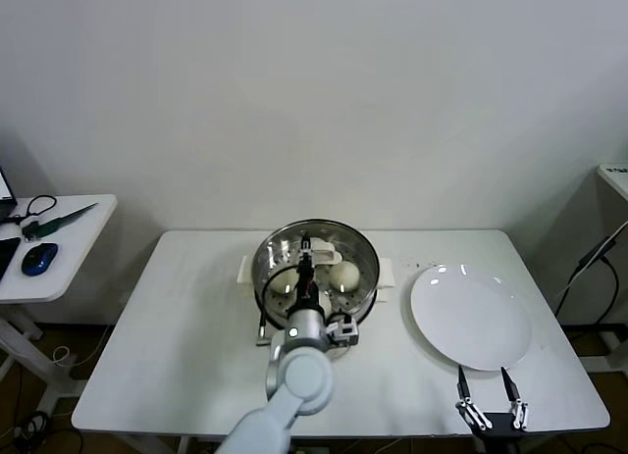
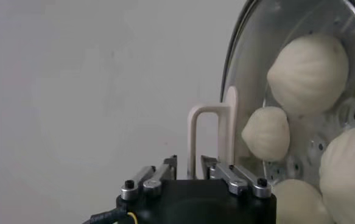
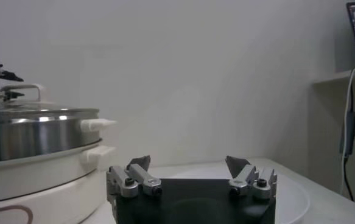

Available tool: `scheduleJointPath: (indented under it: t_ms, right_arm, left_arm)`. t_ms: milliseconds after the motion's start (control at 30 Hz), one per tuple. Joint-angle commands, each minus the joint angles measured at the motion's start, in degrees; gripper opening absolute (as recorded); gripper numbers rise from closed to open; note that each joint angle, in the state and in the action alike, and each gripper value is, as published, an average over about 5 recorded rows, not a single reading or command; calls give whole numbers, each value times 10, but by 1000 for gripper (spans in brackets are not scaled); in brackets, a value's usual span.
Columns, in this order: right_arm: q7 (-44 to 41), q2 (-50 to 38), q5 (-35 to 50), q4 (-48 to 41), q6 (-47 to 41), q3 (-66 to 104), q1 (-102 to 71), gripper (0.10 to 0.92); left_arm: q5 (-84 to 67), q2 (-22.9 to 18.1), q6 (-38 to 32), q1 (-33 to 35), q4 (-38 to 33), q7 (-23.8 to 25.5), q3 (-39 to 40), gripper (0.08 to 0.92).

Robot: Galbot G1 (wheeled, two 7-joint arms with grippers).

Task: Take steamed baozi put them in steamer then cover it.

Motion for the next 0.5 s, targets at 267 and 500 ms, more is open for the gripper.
scheduleJointPath:
  t_ms: [267, 500]
  right_arm:
    - [17, -5, 27, 13, -27, -11, -5, 823]
    - [31, -5, -1, 16, -26, -10, 0, 823]
  left_arm:
    - [-13, 5, 0, 0, -6, -3, 0, 594]
    - [-92, 46, 7, 15, -84, -3, 7, 783]
